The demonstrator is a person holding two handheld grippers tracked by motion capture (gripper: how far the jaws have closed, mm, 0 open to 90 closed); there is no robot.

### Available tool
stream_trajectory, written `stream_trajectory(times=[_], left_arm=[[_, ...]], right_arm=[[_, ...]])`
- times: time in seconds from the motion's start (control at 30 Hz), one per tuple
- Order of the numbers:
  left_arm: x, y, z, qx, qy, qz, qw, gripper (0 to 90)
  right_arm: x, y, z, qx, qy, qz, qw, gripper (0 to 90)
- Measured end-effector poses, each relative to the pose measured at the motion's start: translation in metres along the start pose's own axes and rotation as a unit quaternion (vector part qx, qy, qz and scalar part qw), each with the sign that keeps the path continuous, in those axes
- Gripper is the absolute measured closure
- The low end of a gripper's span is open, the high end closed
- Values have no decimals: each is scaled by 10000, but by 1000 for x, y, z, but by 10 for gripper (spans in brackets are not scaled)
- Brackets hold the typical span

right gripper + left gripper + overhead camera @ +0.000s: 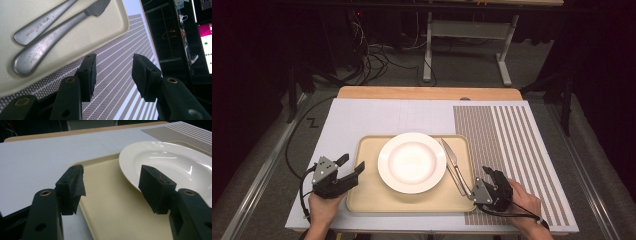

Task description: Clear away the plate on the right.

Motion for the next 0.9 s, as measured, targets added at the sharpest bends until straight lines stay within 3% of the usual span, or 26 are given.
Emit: stream_trajectory(times=[0.9], left_arm=[[0, 0, 0, 1, -3, 2, 10000, 373]], right_arm=[[-23, 3, 7, -82, -83, -179, 9998, 549]])
Point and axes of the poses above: each handheld gripper's, and its own axes: y roughly backward along the jaws, x roughly out of its top, z roughly to its right, the point moved 10 cm from there along -y, roughly forward along the jaws, and after that the axes turned 9 degrees about z, right-handed, at the moved point
